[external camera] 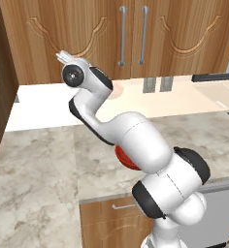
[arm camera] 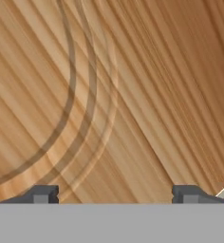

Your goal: Open the cabinet. Pick the kiwi and peach from the cabinet and place them into the bowl. Then close the cabinet.

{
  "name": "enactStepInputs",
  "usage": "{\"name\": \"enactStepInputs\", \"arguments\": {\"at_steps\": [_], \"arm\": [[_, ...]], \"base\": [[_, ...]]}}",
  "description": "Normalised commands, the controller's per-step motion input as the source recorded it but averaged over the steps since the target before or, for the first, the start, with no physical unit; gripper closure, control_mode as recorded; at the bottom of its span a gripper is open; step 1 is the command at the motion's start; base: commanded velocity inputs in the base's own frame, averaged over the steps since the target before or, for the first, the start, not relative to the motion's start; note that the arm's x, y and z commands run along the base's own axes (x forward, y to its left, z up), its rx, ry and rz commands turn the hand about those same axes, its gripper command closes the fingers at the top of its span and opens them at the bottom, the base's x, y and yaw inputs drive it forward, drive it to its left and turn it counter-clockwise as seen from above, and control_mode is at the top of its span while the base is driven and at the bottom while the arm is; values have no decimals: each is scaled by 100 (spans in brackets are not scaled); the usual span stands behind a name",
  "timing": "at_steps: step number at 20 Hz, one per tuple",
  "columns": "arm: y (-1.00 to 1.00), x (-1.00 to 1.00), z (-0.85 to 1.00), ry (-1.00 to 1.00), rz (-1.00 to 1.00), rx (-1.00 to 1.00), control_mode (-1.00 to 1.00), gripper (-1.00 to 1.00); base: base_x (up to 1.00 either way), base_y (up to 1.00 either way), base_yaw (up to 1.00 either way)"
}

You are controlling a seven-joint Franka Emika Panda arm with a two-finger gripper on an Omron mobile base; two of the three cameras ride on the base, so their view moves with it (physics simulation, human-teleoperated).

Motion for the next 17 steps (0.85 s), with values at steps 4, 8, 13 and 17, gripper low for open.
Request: {"name": "enactStepInputs", "arguments": {"at_steps": [4, 8, 13, 17], "arm": [[-21, 46, 0, 0, 0, 0, -100, -100], [-11, 27, 0, 0, 0, 0, -100, -100], [-3, 0, 0, 0, 0, 0, -100, -100], [-10, -27, 2, 0, 0, 0, -100, -100]], "base": [[0, 0, 0], [0, 0, 0], [0, 0, 0], [0, 0, 0]]}}
